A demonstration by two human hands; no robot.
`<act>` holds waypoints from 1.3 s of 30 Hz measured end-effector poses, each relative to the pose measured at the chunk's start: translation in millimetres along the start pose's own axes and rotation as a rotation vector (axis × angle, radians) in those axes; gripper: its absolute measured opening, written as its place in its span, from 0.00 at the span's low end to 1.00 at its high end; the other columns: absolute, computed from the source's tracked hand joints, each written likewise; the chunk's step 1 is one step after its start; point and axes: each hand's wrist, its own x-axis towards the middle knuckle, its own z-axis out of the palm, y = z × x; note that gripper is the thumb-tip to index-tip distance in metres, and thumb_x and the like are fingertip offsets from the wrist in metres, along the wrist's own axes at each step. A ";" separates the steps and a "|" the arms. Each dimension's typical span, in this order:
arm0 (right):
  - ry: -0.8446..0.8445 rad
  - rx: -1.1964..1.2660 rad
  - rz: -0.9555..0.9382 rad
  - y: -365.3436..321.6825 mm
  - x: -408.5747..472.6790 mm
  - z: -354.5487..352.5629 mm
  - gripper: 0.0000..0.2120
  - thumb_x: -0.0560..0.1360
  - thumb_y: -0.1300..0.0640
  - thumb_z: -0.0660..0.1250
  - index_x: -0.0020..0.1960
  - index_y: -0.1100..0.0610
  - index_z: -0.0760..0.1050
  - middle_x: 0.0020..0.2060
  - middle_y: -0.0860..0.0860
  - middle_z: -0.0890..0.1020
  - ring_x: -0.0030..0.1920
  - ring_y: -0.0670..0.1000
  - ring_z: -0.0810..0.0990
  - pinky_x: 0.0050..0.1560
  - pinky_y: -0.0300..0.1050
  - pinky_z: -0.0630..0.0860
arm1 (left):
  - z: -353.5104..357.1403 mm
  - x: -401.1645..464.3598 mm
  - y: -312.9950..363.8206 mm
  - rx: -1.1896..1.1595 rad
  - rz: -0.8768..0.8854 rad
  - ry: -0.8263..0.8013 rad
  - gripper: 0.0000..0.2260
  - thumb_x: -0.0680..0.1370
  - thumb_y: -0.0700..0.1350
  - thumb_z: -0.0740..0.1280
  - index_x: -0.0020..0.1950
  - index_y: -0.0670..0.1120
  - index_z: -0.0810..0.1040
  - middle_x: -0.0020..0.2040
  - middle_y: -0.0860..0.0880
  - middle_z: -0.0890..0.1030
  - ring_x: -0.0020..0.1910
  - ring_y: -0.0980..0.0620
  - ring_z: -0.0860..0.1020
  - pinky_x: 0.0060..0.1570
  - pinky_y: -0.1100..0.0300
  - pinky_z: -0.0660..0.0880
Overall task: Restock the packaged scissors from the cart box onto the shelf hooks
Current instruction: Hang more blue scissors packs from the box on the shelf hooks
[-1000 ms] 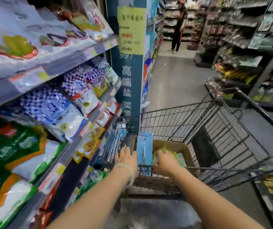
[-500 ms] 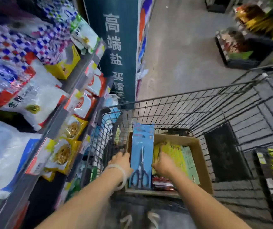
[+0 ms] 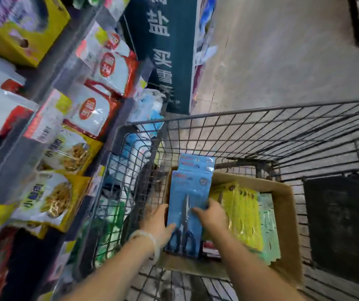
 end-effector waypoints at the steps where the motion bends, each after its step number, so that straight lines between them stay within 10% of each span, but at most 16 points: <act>1: -0.032 0.014 -0.017 0.6 1.8 0.7 0.15 0.72 0.56 0.70 0.56 0.60 0.76 0.53 0.57 0.82 0.52 0.57 0.81 0.46 0.41 0.78 | -0.2 -0.5 1.6 -0.029 0.001 0.007 0.26 0.78 0.49 0.64 0.73 0.48 0.60 0.71 0.49 0.68 0.69 0.49 0.68 0.61 0.62 0.66; 7: -0.228 0.339 -0.175 -19.0 -5.0 -21.2 0.06 0.74 0.61 0.68 0.51 0.58 0.76 0.49 0.57 0.82 0.45 0.49 0.80 0.51 0.50 0.80 | -13.3 -9.6 9.3 -0.417 -0.045 0.119 0.32 0.73 0.41 0.72 0.73 0.46 0.60 0.65 0.48 0.74 0.62 0.49 0.74 0.61 0.57 0.71; 13: -0.276 0.522 -0.206 -51.8 -13.9 -41.9 0.08 0.76 0.55 0.66 0.45 0.60 0.74 0.39 0.53 0.79 0.40 0.49 0.79 0.38 0.43 0.81 | -30.6 -9.5 17.8 -0.723 -0.124 0.167 0.13 0.77 0.38 0.66 0.62 0.43 0.75 0.55 0.44 0.80 0.48 0.50 0.77 0.49 0.59 0.71; 22: 0.002 0.104 0.078 -0.7 9.4 6.5 0.26 0.68 0.54 0.75 0.61 0.60 0.68 0.57 0.57 0.79 0.56 0.57 0.79 0.50 0.49 0.75 | -14.8 -15.6 -25.9 -0.767 -0.229 0.171 0.11 0.79 0.40 0.63 0.61 0.41 0.75 0.55 0.44 0.80 0.52 0.46 0.79 0.54 0.54 0.74; 34: 0.130 0.132 -0.022 -2.0 -10.0 18.1 0.09 0.74 0.57 0.68 0.48 0.58 0.68 0.42 0.53 0.77 0.39 0.52 0.76 0.37 0.43 0.71 | -38.5 -37.2 -43.4 -0.752 -0.189 0.245 0.09 0.79 0.43 0.64 0.56 0.42 0.76 0.53 0.44 0.81 0.52 0.45 0.79 0.57 0.51 0.75; 39: 0.108 0.304 -0.220 -36.5 -43.3 -6.2 0.07 0.76 0.63 0.64 0.53 0.62 0.75 0.47 0.55 0.80 0.46 0.52 0.78 0.47 0.46 0.75 | -56.6 -59.8 -41.5 -0.727 -0.106 0.277 0.13 0.78 0.44 0.64 0.61 0.40 0.75 0.56 0.44 0.80 0.54 0.46 0.78 0.58 0.54 0.74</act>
